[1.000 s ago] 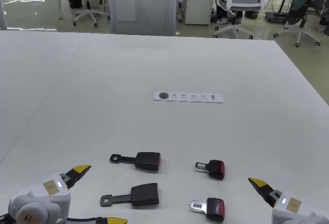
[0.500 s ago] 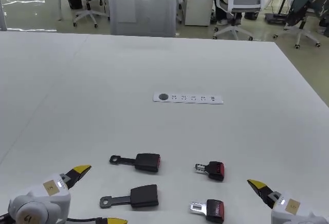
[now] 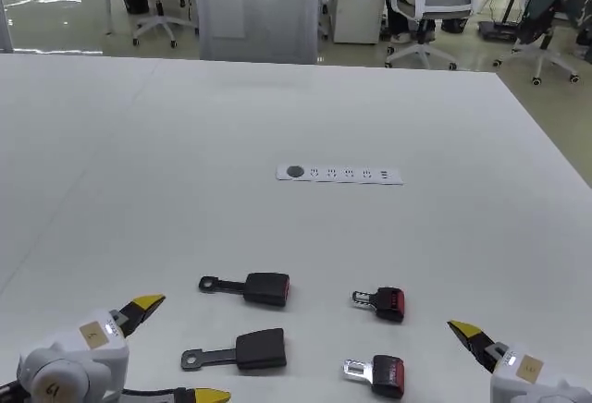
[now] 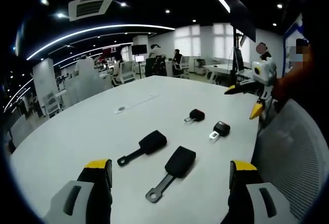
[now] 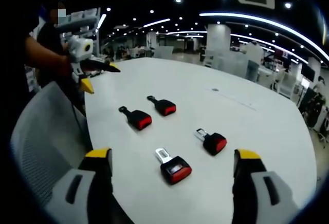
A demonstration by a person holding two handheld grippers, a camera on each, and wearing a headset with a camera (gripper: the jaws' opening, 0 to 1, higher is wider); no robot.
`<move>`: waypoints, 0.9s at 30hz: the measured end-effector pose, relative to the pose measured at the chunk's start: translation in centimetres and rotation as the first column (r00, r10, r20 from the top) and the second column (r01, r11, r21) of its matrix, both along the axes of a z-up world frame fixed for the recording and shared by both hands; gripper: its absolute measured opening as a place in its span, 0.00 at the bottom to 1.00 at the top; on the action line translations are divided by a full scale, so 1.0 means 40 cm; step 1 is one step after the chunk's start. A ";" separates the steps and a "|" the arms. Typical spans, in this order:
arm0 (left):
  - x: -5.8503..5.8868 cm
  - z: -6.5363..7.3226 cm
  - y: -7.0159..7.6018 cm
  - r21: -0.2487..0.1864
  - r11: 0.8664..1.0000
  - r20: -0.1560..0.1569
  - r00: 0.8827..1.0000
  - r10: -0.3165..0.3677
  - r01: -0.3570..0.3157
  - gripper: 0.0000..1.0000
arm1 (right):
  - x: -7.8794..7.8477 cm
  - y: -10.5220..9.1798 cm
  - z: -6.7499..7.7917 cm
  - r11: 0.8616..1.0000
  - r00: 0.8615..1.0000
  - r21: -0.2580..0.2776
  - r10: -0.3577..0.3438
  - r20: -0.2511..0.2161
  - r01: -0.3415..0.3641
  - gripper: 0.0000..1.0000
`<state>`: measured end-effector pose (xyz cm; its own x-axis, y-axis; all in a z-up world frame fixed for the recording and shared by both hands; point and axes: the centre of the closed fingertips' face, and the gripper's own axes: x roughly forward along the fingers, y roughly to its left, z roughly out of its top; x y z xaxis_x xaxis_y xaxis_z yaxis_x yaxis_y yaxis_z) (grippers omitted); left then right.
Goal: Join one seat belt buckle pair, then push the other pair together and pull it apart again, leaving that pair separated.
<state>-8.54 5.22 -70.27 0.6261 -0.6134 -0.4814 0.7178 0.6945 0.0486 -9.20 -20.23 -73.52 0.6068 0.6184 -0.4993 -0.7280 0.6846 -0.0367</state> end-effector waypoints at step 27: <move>0.004 -0.027 -0.013 0.027 0.999 -0.019 0.999 -0.041 0.042 0.95 | 0.001 0.006 -0.034 0.999 0.998 -0.020 0.040 -0.047 -0.041 0.96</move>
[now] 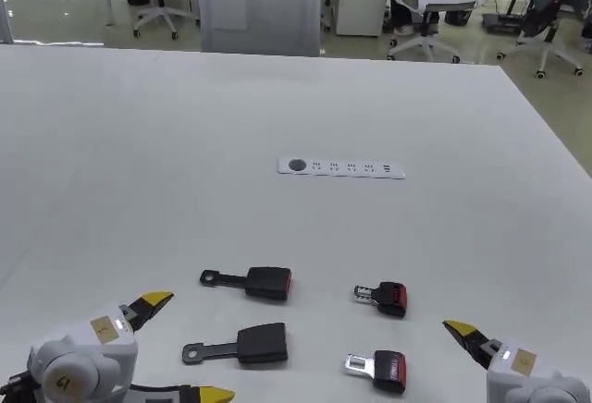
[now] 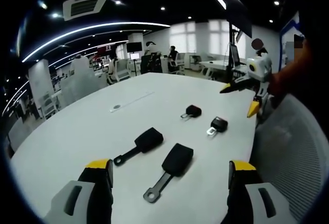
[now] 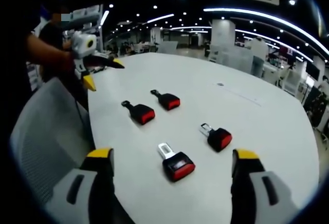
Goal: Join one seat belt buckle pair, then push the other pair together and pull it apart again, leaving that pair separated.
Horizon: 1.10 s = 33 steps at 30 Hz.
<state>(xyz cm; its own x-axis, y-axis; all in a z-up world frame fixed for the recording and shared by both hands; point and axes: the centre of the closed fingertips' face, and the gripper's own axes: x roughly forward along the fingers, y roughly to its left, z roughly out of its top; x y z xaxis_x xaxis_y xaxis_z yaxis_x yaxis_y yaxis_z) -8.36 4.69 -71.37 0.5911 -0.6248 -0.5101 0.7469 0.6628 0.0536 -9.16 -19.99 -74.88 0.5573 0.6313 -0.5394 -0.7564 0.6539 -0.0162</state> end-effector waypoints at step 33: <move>0.082 -0.123 -0.069 0.060 0.990 -0.093 0.988 -0.120 0.126 0.90 | 0.034 0.018 -0.127 0.990 0.979 -0.024 0.132 -0.155 -0.137 0.88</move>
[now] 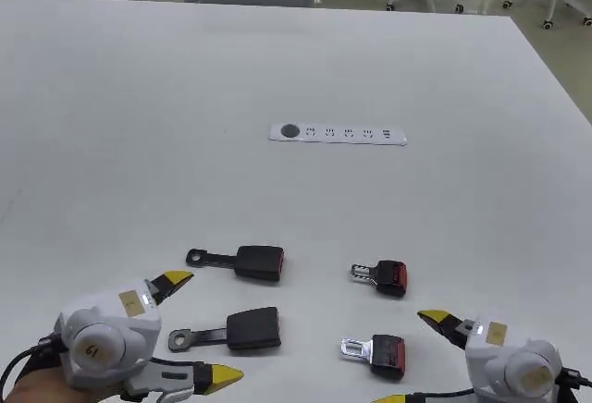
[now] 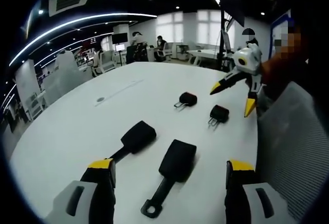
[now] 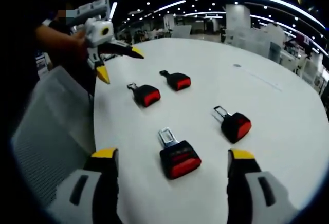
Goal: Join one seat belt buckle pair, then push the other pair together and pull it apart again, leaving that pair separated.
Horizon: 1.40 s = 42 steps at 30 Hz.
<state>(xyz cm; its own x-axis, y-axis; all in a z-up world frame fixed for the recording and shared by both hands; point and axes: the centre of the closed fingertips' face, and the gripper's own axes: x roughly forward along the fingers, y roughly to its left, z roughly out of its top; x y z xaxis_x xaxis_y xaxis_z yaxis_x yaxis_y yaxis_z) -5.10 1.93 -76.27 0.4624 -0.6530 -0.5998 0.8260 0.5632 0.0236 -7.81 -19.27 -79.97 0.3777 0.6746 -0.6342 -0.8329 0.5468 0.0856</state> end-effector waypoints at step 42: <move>0.014 -0.189 -0.075 0.175 0.930 -0.166 0.941 -0.295 0.322 0.48 | 0.004 0.006 -0.092 0.954 0.959 -0.101 0.274 -0.079 -0.281 0.45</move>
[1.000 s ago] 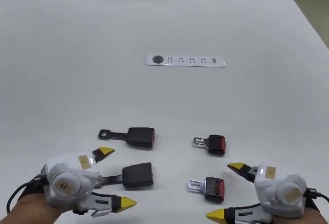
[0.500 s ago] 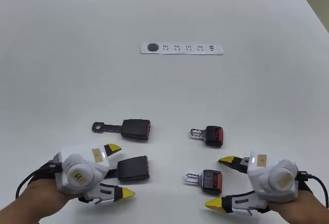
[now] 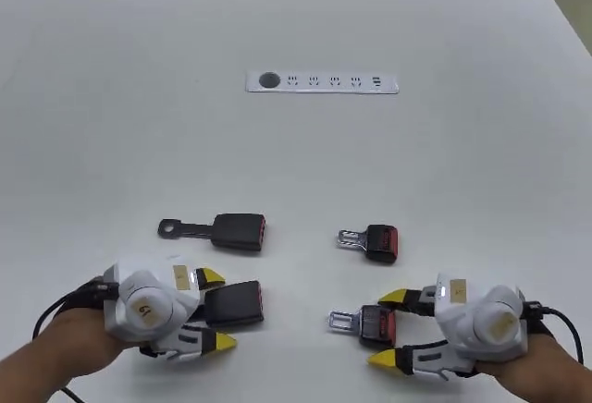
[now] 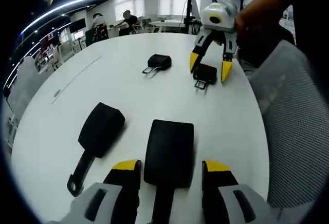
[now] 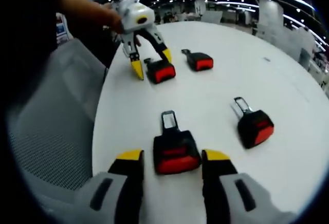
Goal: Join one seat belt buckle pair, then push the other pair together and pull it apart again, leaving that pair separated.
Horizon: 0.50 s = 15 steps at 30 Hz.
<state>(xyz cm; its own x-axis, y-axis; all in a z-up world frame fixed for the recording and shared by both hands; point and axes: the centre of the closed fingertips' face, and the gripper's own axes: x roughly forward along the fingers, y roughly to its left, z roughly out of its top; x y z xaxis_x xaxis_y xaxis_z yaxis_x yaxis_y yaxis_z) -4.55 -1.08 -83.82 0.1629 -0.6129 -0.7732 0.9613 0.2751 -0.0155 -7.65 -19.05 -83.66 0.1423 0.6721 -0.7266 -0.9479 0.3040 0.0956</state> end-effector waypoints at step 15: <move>0.001 0.013 0.005 0.031 0.985 0.003 0.985 -0.173 0.172 0.35 | 0.014 -0.005 0.000 0.996 0.997 0.073 0.054 0.047 -0.058 0.35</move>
